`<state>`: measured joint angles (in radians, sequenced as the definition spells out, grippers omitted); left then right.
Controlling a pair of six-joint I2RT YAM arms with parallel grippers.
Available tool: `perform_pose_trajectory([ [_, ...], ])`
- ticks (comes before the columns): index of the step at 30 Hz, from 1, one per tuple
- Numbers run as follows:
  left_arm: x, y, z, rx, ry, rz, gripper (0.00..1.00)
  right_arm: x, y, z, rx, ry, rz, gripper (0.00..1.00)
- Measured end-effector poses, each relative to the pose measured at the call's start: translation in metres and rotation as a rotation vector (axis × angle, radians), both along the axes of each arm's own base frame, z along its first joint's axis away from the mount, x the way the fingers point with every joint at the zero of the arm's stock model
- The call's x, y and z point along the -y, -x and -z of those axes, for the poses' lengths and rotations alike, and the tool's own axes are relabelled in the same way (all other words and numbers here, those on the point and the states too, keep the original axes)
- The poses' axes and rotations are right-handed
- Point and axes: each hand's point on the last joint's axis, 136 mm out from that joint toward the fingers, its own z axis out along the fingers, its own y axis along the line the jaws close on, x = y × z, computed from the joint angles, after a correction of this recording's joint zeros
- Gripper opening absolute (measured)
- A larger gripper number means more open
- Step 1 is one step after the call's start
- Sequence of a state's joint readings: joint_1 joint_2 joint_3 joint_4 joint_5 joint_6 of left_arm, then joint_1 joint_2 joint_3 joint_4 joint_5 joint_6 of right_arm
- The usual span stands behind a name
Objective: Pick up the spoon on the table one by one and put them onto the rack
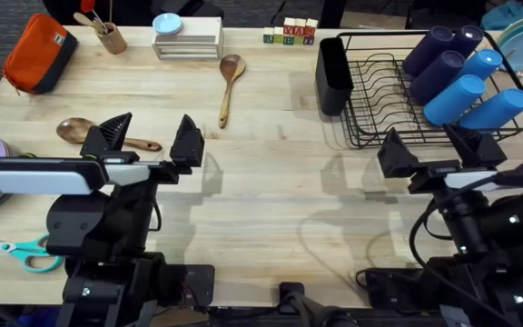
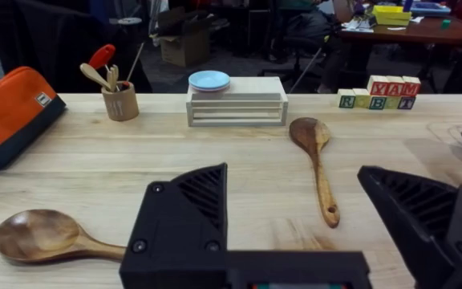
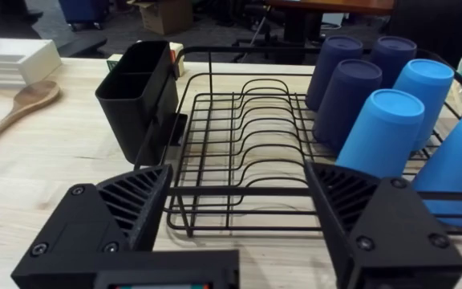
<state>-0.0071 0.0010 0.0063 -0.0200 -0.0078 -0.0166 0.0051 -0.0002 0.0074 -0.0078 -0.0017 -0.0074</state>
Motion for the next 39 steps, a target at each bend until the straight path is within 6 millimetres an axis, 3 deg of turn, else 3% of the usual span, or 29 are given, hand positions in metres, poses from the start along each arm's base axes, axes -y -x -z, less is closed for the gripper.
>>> perform_pose_trajectory([
  [14,0.000,0.000,0.000,-0.001,0.000,0.000,0.995,0.001,0.000,0.002,-0.010,0.001,0.007,0.992],
  [16,0.000,0.001,0.014,-0.066,0.026,-0.003,0.993,0.001,0.000,0.002,-0.012,0.001,0.008,0.992],
  [20,-0.001,0.010,0.017,-0.162,0.054,-0.010,0.993,0.002,0.006,0.003,-0.065,0.002,0.014,0.992],
  [24,-0.003,0.024,-0.003,-0.227,0.065,-0.024,0.993,0.003,0.018,0.002,-0.180,0.003,0.016,0.992],
  [28,-0.003,0.031,-0.033,-0.271,0.068,-0.029,0.993,0.003,0.024,-0.028,-0.217,0.004,0.016,0.992],
  [30,-0.003,0.021,-0.068,-0.398,0.066,-0.034,0.993,0.002,0.022,-0.075,-0.289,0.003,0.010,0.992],
  [39,-0.003,-0.012,-0.121,-0.553,0.063,-0.040,0.993,-0.006,-0.003,-0.129,-0.461,-0.009,-0.031,0.992],
])
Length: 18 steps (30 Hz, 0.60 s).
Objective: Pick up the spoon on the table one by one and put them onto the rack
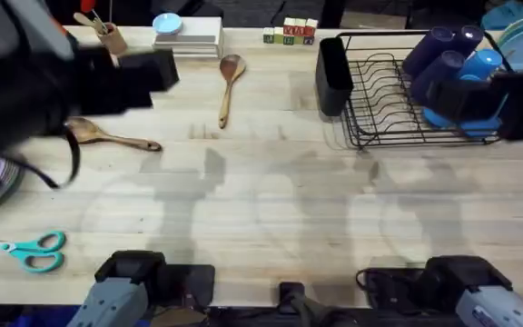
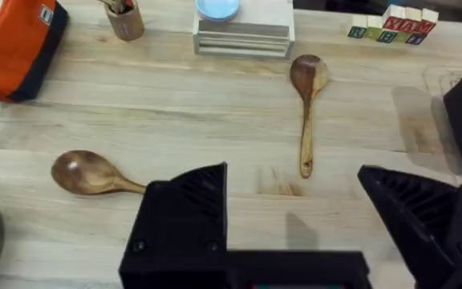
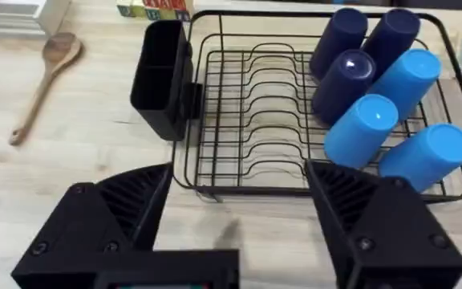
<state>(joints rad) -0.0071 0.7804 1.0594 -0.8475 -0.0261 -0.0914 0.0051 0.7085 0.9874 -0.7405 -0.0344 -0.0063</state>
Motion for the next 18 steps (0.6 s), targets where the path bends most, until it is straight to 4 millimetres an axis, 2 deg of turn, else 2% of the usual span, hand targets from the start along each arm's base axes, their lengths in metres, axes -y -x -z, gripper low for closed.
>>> perform_pose_trajectory([
  [6,0.000,-0.011,-0.013,-0.116,-0.001,0.000,0.993,-0.002,-0.014,-0.015,-0.126,-0.007,-0.010,0.992],
  [14,0.000,-0.023,0.001,-0.241,-0.002,0.000,0.993,-0.003,-0.027,-0.017,-0.230,-0.008,-0.012,0.992],
  [18,0.000,-0.020,0.003,-0.257,-0.002,0.000,0.993,-0.003,-0.027,-0.016,-0.233,-0.008,-0.012,0.992],
])
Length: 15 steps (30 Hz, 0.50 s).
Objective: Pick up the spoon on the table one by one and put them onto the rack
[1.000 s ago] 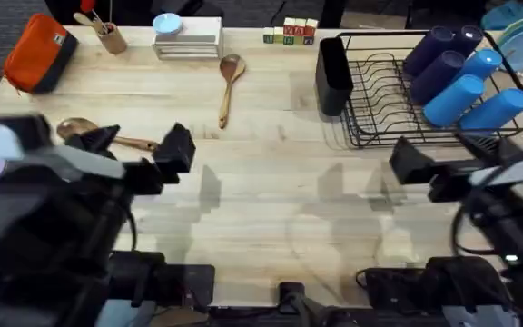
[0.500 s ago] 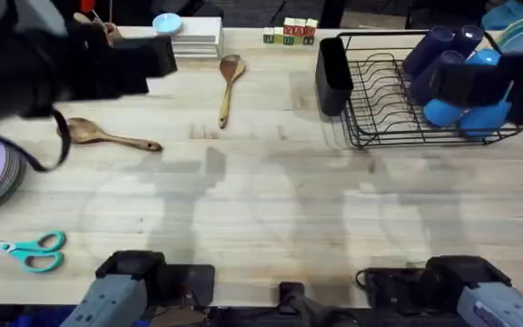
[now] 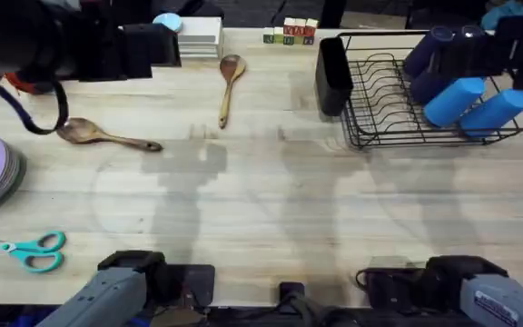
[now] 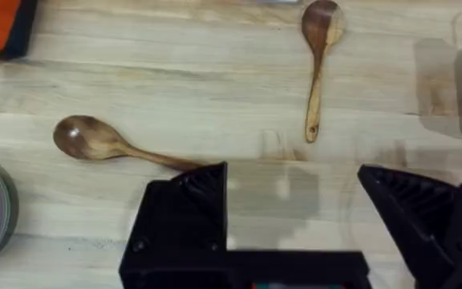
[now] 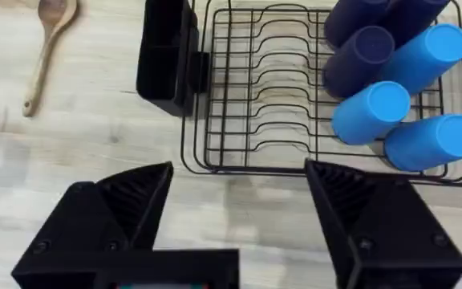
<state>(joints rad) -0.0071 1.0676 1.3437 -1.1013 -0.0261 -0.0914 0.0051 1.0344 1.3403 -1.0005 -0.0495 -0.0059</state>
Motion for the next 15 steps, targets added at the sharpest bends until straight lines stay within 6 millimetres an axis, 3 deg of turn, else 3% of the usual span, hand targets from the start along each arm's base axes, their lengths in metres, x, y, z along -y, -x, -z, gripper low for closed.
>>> perform_pose_trajectory([
  [5,0.000,0.001,0.001,-0.007,0.000,-0.002,0.993,0.000,-0.002,-0.002,0.012,0.000,0.000,0.992],
  [15,-0.036,0.005,0.012,-0.035,0.056,-0.376,0.993,0.000,-0.002,-0.002,0.011,0.001,0.000,0.992],
])
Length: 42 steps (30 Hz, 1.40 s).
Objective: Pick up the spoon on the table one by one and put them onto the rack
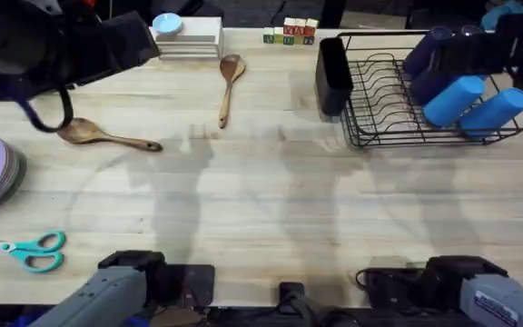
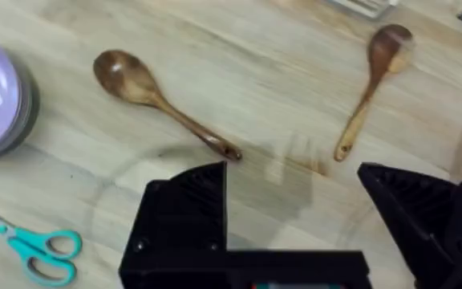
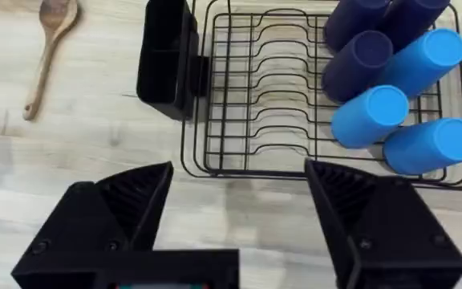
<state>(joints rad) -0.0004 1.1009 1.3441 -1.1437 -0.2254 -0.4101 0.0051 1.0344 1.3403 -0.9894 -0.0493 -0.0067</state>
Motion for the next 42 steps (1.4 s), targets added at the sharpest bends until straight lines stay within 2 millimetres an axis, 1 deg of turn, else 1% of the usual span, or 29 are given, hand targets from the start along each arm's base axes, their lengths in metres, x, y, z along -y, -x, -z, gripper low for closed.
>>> perform_pose_trajectory([
  [4,-0.014,-0.001,0.017,-0.065,0.029,-0.103,0.993,0.000,0.000,0.000,0.000,0.000,0.000,0.992],
  [5,-0.028,0.001,0.033,-0.124,0.061,-0.202,0.993,0.000,0.000,0.000,0.000,0.000,0.000,0.992],
  [12,-0.066,0.003,0.061,-0.194,0.142,-0.440,0.993,0.000,0.000,0.000,0.000,0.000,0.000,0.992],
  [17,-0.084,0.002,0.077,-0.232,0.170,-0.538,0.993,0.000,0.000,0.000,0.000,0.000,0.000,0.992],
  [22,-0.100,-0.008,0.093,-0.250,0.185,-0.593,0.993,0.000,0.000,0.000,0.000,0.000,0.000,0.992],
  [29,-0.117,-0.022,0.114,-0.258,0.202,-0.654,0.993,0.000,0.000,0.000,0.000,0.000,0.000,0.992],
  [35,-0.123,-0.035,0.136,-0.284,0.208,-0.666,0.993,0.000,0.000,0.000,0.000,0.000,0.000,0.992],
  [38,-0.125,-0.039,0.153,-0.319,0.216,-0.685,0.993,0.000,0.000,0.000,0.000,0.000,0.000,0.992],
  [42,-0.125,-0.039,0.178,-0.384,0.229,-0.716,0.993,0.000,0.000,0.000,0.000,0.000,0.000,0.992],
])
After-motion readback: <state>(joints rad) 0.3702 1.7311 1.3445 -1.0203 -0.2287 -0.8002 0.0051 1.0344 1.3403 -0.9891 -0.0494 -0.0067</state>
